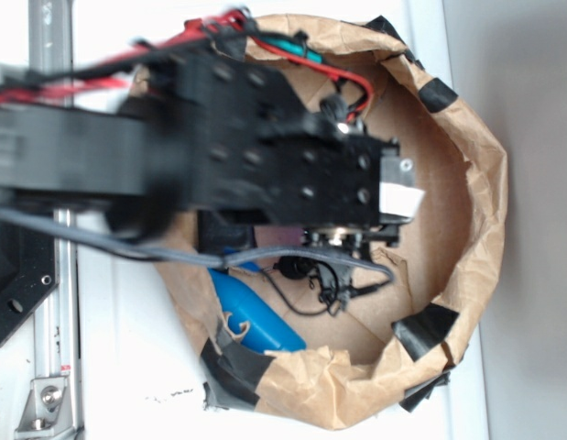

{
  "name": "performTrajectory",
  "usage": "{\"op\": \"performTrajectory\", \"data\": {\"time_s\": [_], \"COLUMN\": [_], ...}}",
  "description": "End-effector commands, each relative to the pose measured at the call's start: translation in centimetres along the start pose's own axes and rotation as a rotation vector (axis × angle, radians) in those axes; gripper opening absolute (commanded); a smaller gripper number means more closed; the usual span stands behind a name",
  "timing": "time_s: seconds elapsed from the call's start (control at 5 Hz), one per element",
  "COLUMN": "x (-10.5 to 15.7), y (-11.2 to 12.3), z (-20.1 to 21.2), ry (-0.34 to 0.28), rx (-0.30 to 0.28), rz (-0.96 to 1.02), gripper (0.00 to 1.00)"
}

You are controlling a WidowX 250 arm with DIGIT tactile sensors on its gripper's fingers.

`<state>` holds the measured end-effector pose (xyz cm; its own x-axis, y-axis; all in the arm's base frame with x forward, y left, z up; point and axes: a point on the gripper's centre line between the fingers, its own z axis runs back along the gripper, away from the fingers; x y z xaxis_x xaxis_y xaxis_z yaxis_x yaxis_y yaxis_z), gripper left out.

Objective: Grab the yellow duck.

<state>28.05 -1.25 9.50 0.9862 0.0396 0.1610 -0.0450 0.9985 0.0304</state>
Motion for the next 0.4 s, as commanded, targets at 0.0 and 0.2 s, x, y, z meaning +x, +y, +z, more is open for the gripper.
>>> {"op": "performTrajectory", "data": {"time_s": [0.0,0.2], "x": [0.2,0.5], "y": [1.6,1.6], "z": [6.2,4.8], "ry": [-0.048,-0.022], "rx": [0.021,0.078], "rz": [-0.010,0.018], "gripper": [0.00,0.00]}}
